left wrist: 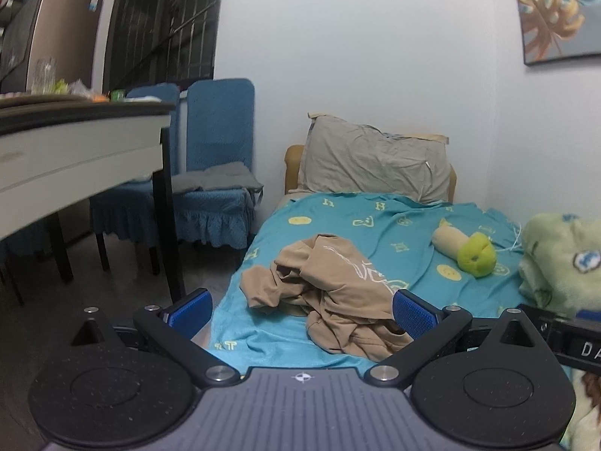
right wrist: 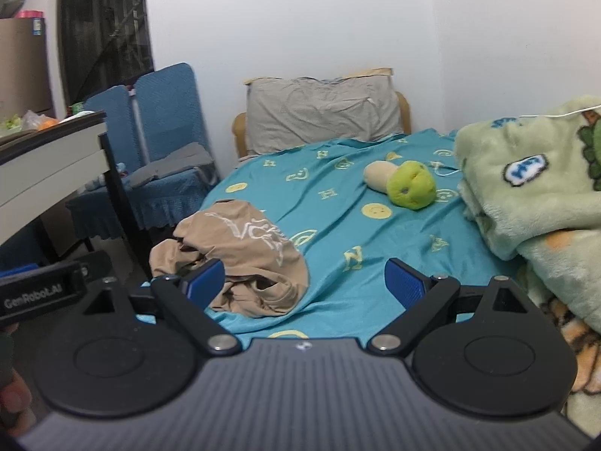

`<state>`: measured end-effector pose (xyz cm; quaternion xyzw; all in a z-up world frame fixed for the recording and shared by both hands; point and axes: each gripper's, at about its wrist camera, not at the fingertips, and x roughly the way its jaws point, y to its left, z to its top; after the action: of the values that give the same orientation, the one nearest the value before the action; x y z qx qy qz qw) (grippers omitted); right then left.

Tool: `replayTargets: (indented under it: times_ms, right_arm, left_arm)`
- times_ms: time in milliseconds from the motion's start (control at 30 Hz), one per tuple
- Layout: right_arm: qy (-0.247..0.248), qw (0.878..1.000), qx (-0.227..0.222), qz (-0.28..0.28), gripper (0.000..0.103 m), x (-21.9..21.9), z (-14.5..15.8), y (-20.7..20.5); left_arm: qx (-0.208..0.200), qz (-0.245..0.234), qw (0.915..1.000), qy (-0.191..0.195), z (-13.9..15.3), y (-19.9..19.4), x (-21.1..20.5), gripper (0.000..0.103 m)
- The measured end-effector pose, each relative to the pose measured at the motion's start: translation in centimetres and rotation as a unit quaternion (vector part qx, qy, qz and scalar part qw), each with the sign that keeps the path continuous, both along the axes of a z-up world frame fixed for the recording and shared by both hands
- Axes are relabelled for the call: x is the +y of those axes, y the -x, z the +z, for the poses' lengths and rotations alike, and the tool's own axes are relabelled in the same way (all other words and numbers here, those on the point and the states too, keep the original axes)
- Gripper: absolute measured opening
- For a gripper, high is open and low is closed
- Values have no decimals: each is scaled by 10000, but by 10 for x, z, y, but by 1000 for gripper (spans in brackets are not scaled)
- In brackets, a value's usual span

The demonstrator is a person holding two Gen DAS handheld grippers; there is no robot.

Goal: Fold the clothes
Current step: 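Move both grippers toward the crumpled tan T-shirt on the bed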

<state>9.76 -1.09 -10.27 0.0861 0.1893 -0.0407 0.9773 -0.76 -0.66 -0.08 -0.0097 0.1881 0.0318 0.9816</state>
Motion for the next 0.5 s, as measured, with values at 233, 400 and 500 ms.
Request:
replayTargets:
  times_ms: [233,400,500]
  right_arm:
    - [338,9990,-295,15,54,-3,-11,-2]
    - [196,9990,-380,-95,27,-10,-11,-2]
    - [130,9988,-431,-200,27,-11,-11,1]
  left_arm:
    - [158,-28,9996,-234,-14,-8,-7,103]
    - [183,20,9988,-446,-19,-10,-9,103]
    - [333,-97,9984,-437,-23,-13,-9,103]
